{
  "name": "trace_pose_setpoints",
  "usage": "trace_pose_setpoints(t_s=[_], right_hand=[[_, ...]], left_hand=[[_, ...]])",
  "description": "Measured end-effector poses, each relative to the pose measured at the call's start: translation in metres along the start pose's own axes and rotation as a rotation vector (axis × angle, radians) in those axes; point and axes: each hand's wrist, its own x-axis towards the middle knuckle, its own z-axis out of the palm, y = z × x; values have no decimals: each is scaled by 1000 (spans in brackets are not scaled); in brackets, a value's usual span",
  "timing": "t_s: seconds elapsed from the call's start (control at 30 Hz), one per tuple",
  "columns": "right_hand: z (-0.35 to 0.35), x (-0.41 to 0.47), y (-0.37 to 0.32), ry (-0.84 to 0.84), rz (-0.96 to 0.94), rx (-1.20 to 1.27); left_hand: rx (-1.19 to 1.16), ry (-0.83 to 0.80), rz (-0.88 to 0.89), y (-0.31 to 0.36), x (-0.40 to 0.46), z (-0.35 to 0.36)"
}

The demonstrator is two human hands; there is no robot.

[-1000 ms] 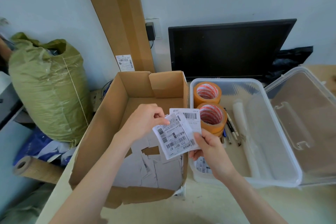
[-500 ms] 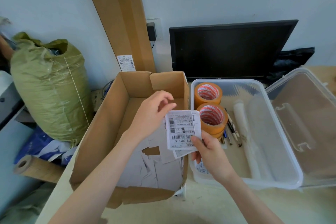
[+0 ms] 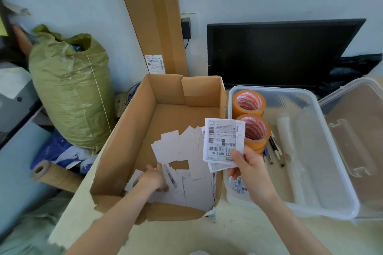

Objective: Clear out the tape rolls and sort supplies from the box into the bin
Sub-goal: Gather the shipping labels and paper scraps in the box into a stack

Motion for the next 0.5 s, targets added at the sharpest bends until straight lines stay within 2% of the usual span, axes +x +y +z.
trace_pose_setpoints(t_s=[0.17, 0.33, 0.5], right_hand=[[0, 0, 0, 5, 10, 9], [0, 0, 1, 9, 10, 3], [1, 0, 1, 13, 19, 7]], left_hand=[[-75, 9, -22, 9, -2, 6], [-96, 150, -5, 12, -8, 5], [-104, 215, 43, -4, -10, -14]])
